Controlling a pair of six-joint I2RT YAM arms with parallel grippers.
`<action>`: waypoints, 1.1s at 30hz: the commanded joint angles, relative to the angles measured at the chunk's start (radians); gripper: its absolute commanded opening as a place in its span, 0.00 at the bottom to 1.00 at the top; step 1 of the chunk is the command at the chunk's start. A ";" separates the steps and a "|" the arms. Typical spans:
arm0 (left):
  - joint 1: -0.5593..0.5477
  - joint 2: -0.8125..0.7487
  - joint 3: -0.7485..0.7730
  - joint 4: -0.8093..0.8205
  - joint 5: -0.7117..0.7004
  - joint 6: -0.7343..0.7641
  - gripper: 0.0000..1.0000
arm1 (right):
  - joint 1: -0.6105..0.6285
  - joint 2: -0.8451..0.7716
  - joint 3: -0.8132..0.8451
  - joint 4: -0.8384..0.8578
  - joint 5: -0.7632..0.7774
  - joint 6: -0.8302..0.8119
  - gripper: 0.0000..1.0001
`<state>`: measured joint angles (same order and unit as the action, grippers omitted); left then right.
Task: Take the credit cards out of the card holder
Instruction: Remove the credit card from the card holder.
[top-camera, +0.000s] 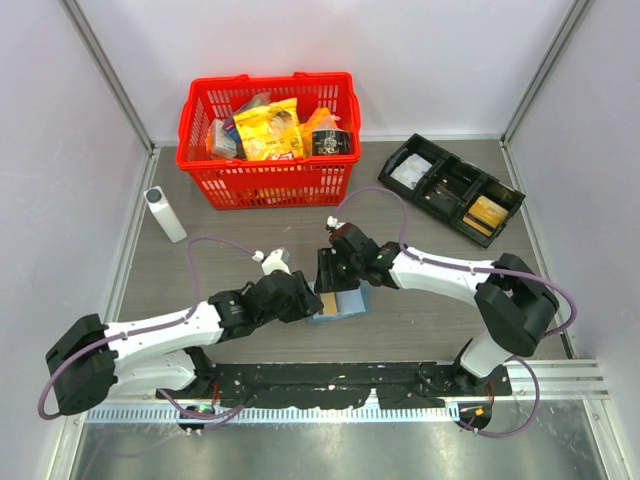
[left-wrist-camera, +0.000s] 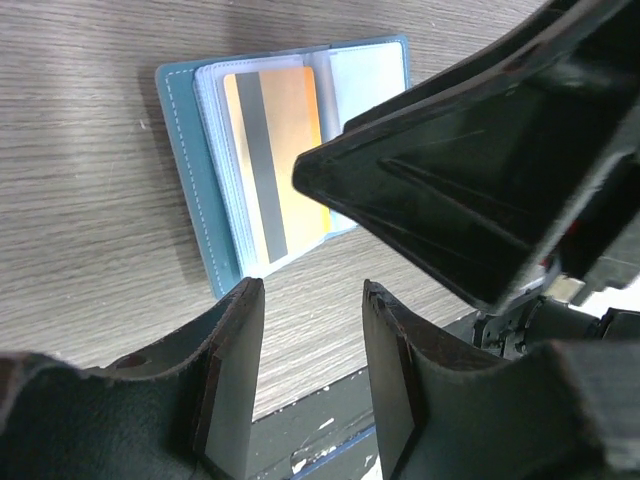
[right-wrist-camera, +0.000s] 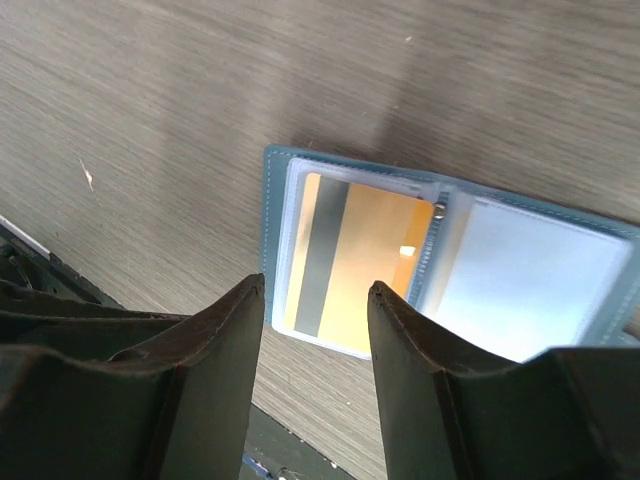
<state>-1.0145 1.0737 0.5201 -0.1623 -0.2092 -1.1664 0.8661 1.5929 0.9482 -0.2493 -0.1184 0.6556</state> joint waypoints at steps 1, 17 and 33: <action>0.014 0.060 0.060 0.092 0.013 0.031 0.46 | -0.042 -0.074 0.017 -0.015 0.039 -0.024 0.51; 0.111 0.279 0.034 0.156 0.074 0.048 0.26 | -0.098 -0.064 -0.158 0.103 -0.021 0.010 0.51; 0.111 0.331 0.014 0.110 0.096 0.008 0.00 | -0.113 -0.120 -0.259 0.298 -0.128 0.044 0.47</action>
<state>-0.9062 1.3960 0.5545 -0.0185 -0.1112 -1.1522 0.7666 1.5089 0.7033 -0.0517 -0.2077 0.6781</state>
